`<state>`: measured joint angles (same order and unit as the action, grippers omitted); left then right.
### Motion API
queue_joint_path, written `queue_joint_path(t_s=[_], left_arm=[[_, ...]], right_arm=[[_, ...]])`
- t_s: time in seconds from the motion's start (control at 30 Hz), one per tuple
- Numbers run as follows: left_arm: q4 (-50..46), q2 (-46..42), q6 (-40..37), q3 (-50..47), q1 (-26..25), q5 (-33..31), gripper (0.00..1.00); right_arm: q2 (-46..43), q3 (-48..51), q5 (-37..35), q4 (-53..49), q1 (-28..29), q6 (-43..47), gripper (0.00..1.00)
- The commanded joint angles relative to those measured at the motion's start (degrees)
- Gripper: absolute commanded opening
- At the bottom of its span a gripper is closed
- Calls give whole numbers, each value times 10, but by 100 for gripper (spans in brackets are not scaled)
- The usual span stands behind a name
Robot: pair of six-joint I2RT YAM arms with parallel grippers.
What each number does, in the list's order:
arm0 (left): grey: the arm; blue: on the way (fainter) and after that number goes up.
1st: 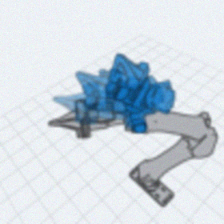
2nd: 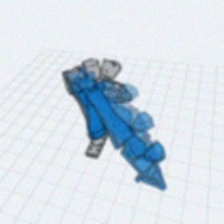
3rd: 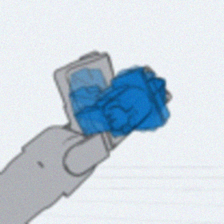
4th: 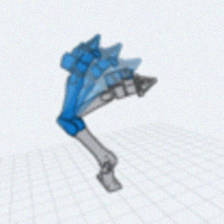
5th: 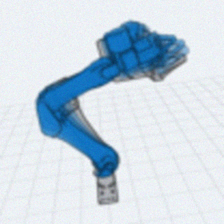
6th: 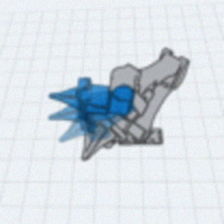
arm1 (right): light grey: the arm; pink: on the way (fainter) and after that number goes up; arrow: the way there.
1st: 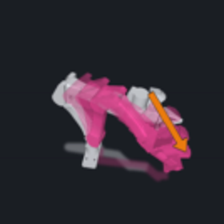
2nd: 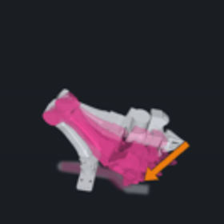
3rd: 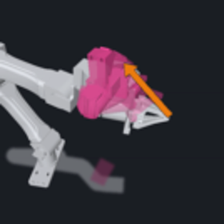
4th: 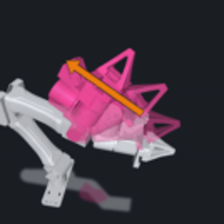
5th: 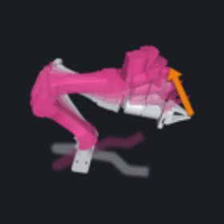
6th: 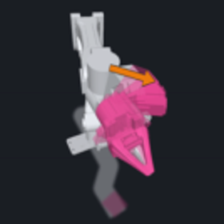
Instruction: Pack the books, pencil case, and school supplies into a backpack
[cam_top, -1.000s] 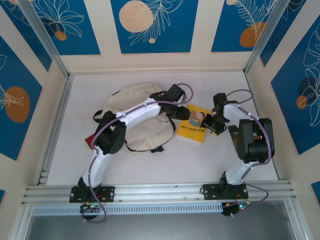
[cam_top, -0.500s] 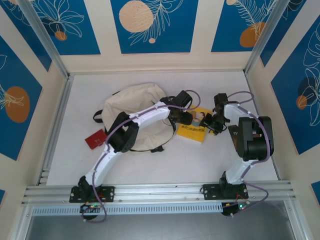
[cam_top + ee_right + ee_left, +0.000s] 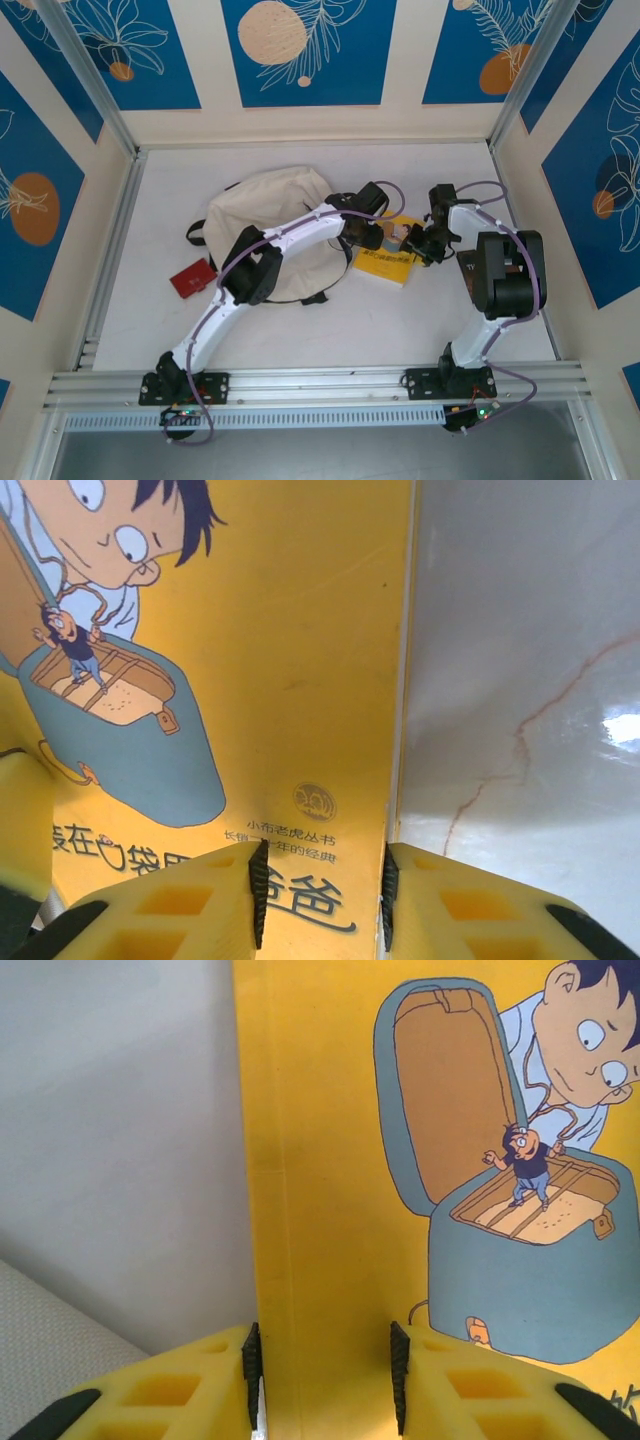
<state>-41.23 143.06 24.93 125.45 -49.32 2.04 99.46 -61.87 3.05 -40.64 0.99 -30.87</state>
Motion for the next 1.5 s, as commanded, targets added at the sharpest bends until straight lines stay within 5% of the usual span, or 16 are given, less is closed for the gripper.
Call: queue_joint_path(t_s=[0.0, 0.53, 0.77, 1.03, 1.2, 1.47], left_arm=[[-49, 51, -2, -6, -12, 6, 36], [-72, 2, 2, 6, -9, 13, 36], [-53, -126, 4, -25, 19, 55, 71], [49, -290, 49, -199, 85, 129, 100], [180, -368, 131, -330, 141, 275, 100], [370, -446, 284, -500, 202, 399, 100]], right_arm=[[-40, -22, 63, -6, 5, 0, 35], [-61, -5, 57, 3, -3, -20, 0], [-151, -4, 86, 29, -19, 10, 0], [-241, -40, 209, 45, -20, 26, 0], [-248, -64, 335, 70, -4, 20, 0], [-225, -100, 472, 141, 65, 9, 0]])
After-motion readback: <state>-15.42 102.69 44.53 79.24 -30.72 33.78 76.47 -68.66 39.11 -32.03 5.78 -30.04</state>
